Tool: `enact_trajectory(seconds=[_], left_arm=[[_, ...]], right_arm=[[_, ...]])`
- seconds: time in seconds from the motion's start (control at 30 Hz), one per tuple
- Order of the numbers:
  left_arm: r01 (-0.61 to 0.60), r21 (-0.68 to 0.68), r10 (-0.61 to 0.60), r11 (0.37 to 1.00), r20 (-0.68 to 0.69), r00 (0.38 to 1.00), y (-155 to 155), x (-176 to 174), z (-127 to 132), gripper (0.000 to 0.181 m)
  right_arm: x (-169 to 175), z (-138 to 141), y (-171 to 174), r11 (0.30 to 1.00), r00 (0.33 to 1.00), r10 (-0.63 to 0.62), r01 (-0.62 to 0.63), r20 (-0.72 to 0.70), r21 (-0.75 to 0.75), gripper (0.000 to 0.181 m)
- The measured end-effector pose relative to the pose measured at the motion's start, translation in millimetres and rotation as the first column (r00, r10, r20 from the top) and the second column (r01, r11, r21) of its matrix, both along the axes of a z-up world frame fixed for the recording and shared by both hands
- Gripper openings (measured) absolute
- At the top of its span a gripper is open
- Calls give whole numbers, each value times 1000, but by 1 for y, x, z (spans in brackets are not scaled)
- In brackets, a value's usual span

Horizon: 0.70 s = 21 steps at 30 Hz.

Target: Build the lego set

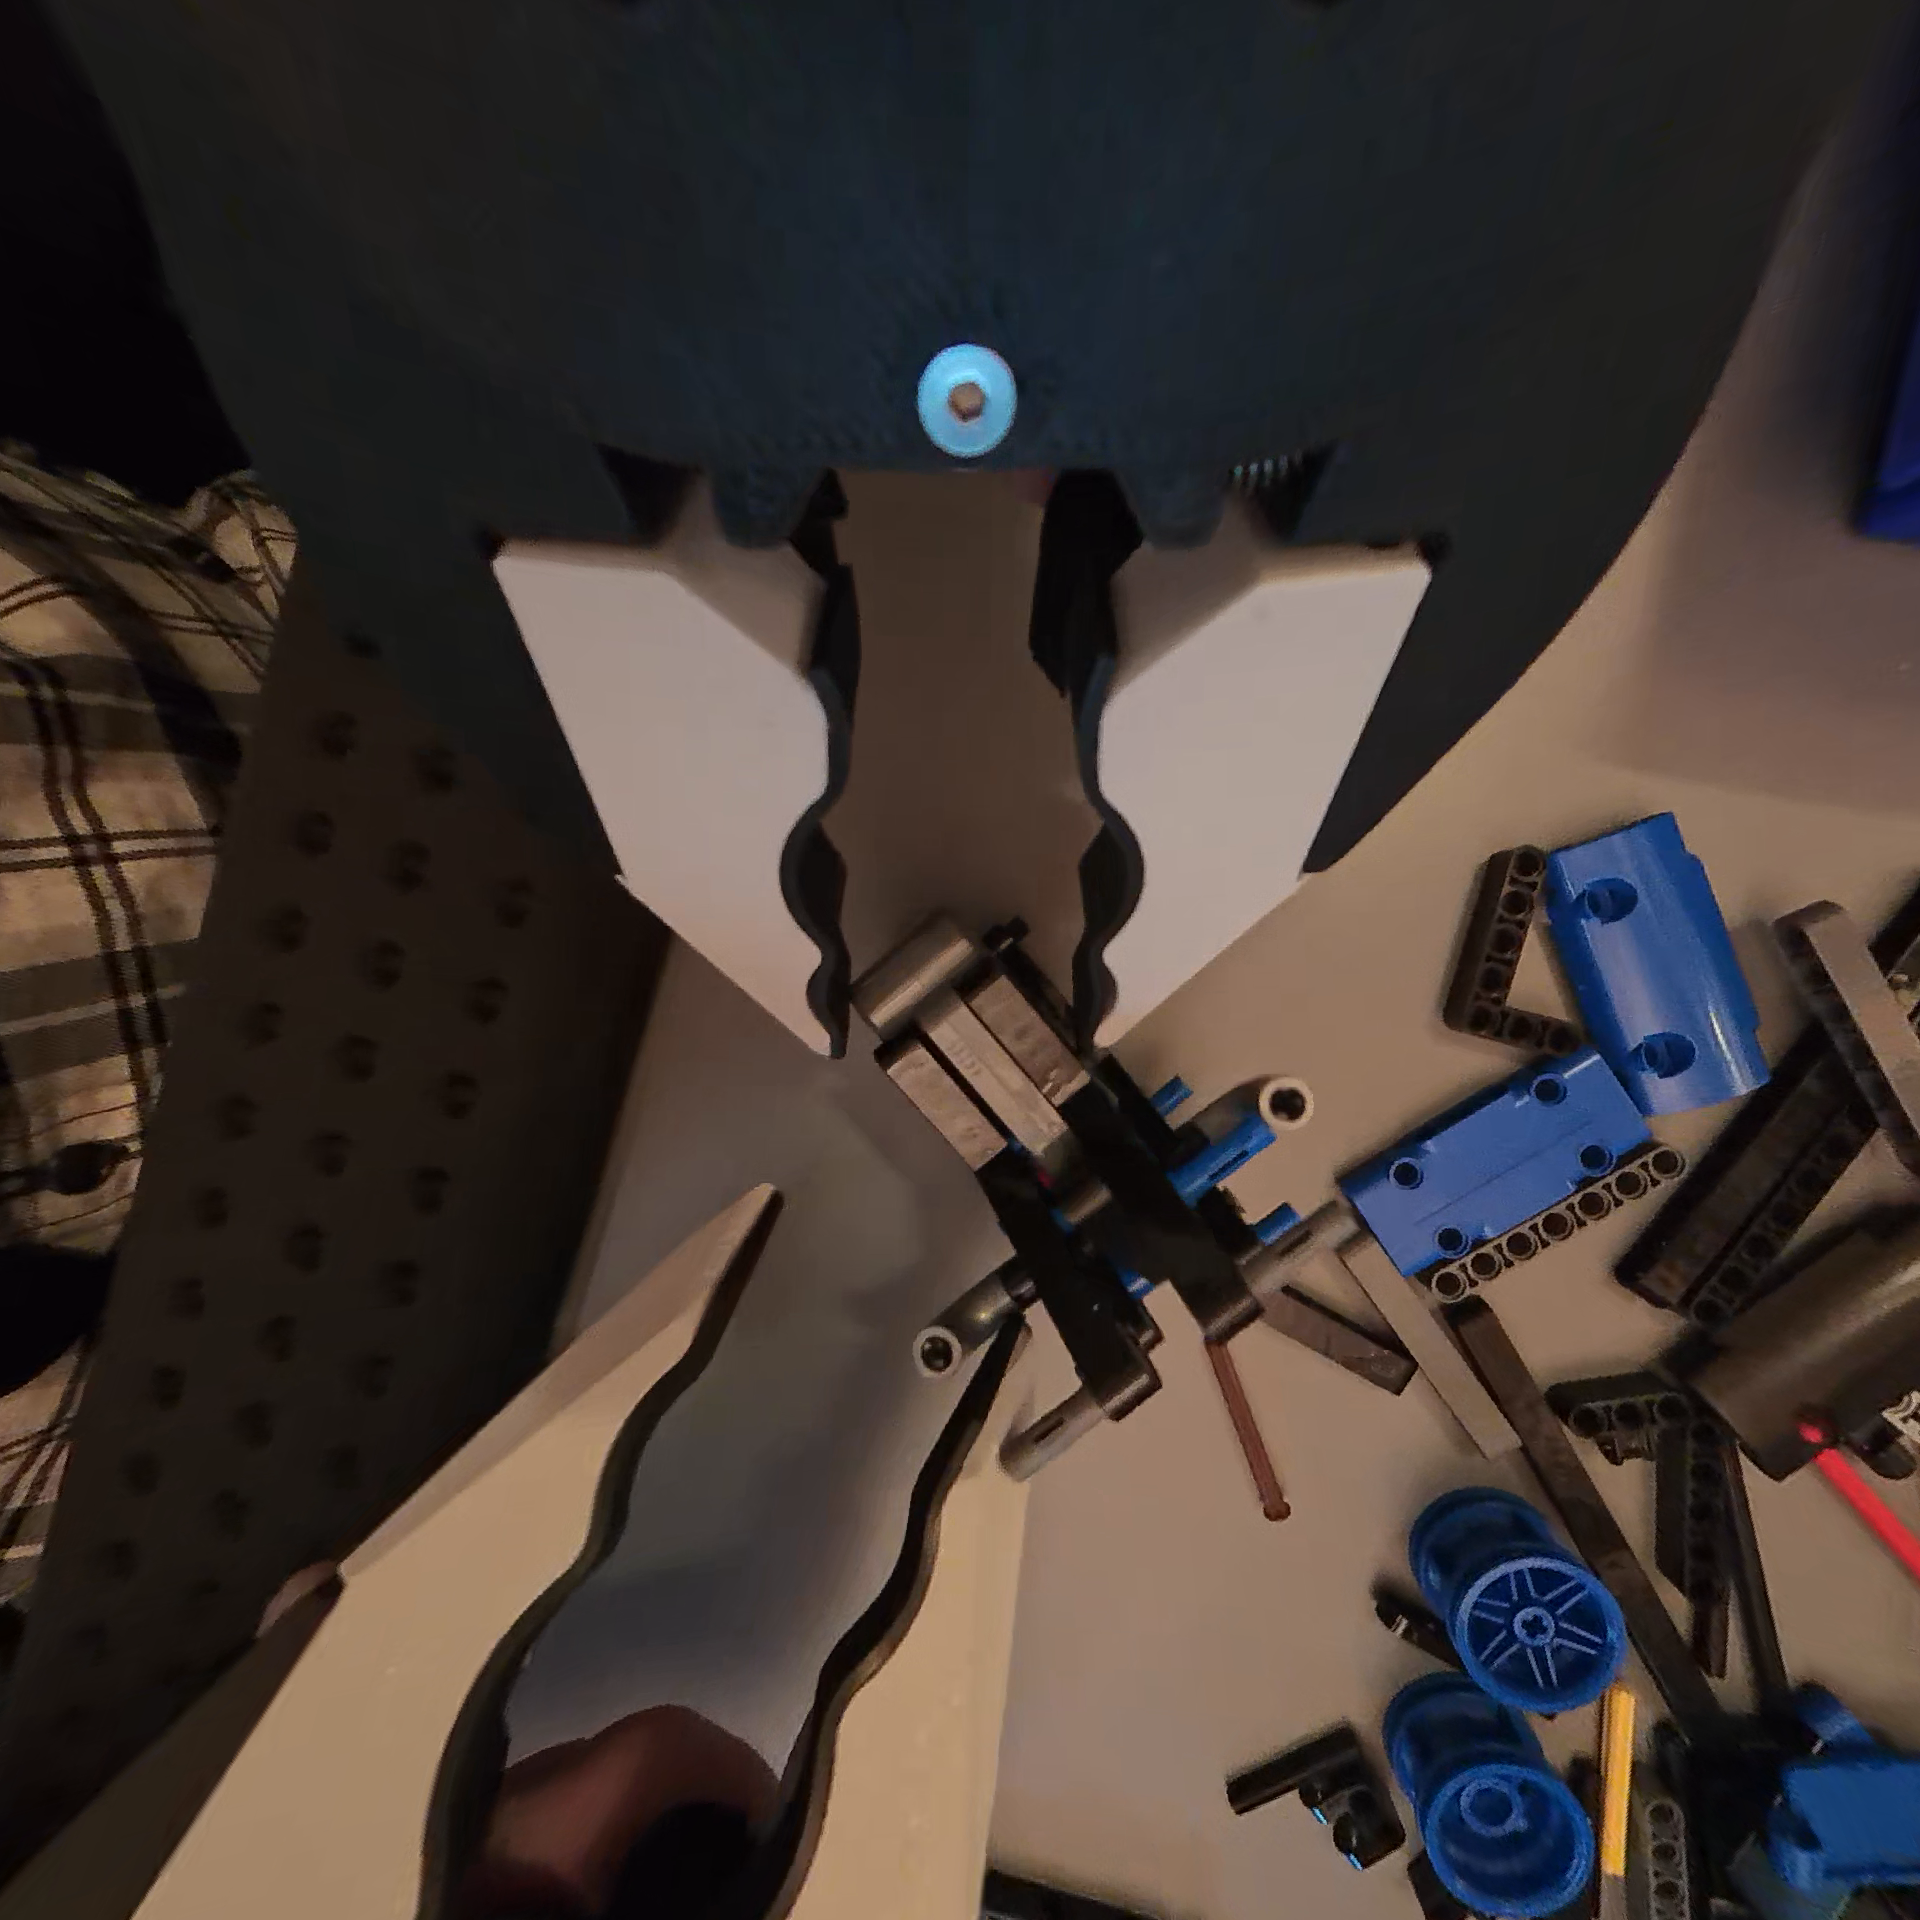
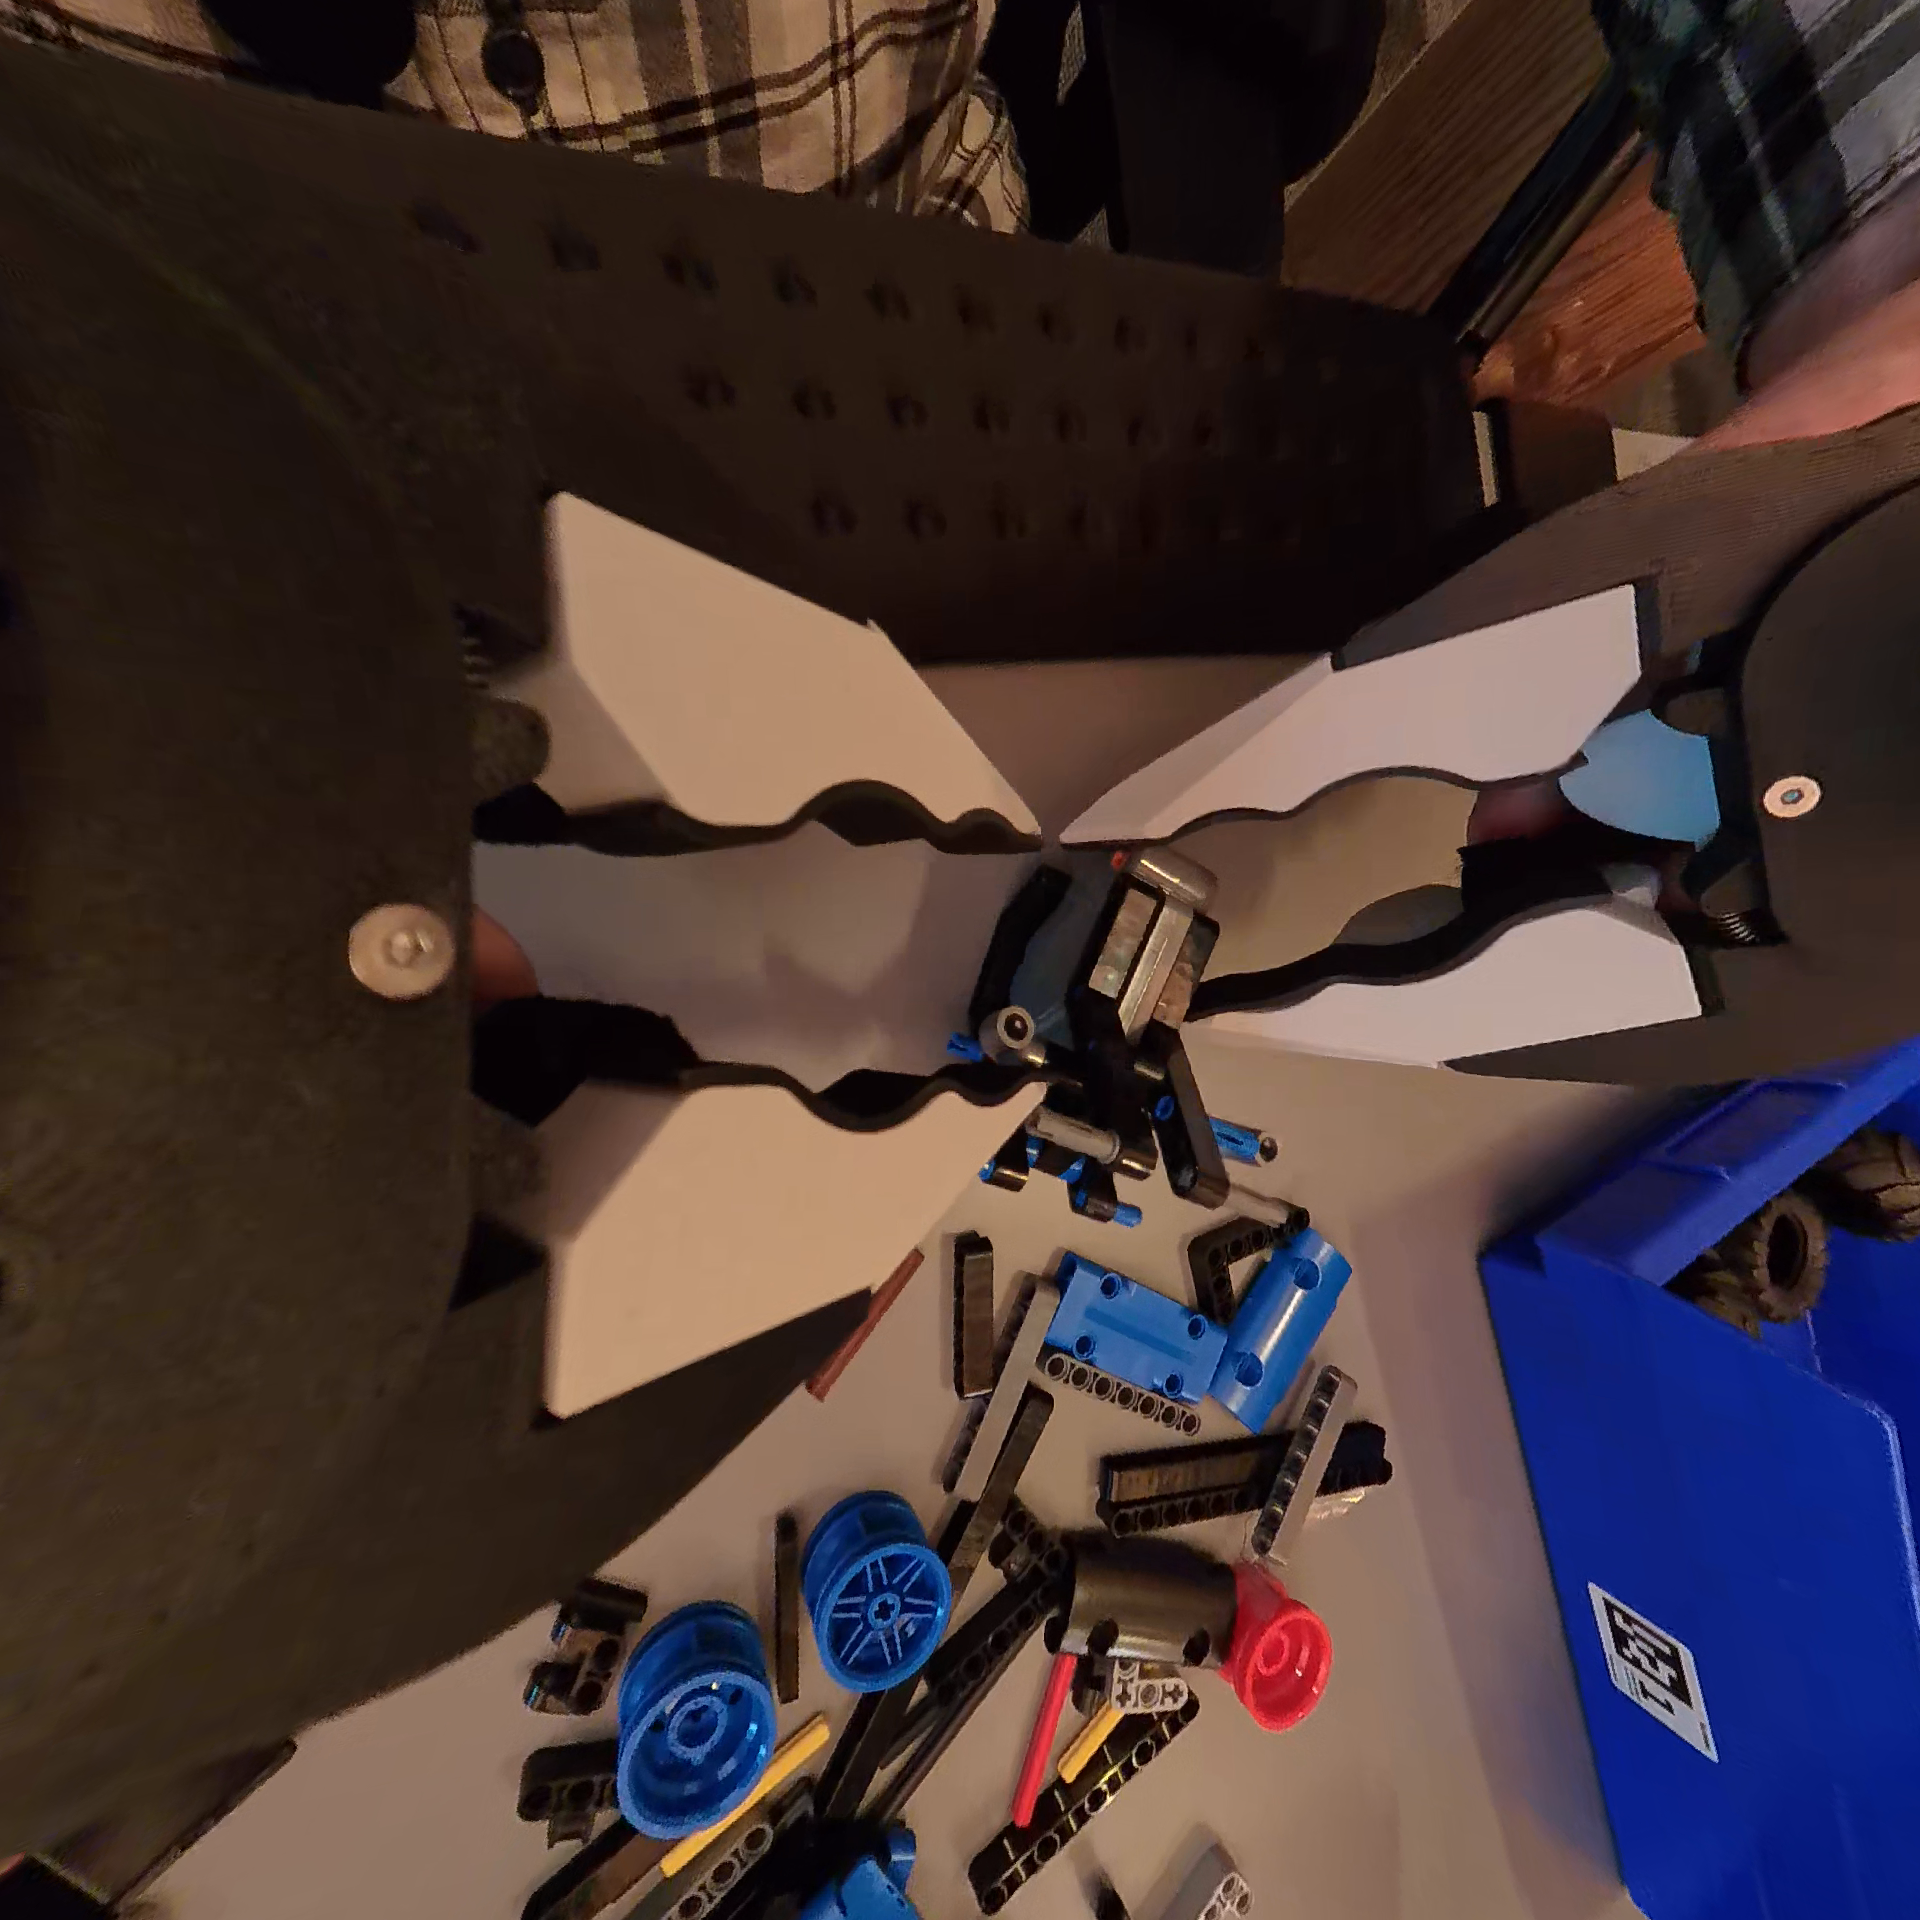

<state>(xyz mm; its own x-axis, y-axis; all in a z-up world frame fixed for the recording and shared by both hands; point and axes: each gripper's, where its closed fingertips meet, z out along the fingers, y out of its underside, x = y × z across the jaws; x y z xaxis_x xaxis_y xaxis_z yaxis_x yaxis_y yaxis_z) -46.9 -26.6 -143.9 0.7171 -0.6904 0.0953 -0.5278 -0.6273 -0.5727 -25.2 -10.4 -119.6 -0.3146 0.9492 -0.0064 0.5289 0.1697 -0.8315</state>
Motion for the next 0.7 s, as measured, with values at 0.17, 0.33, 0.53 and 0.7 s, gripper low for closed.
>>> enact_trajectory(seconds=[0.17,0.33,0.53,0.7], left_arm=[[60,23,-60,998,5,998,-4,-4,-1,36],[66,11,-66,998,-19,998,-6,-7,-4,57],[-11,109,11,994,2,1000,1,-3,8,60],[-65,158,73,985,-46,996,3,-2,4,40]], right_arm=[[6,-1,-4,1000,1000,18,-18,10,-13,38],[15,-12,-3,1000,997,28,-28,67,-12,38],[18,-15,1,999,996,35,-35,87,5,38],[20,-13,10,1000,997,20,-20,75,8,38]])
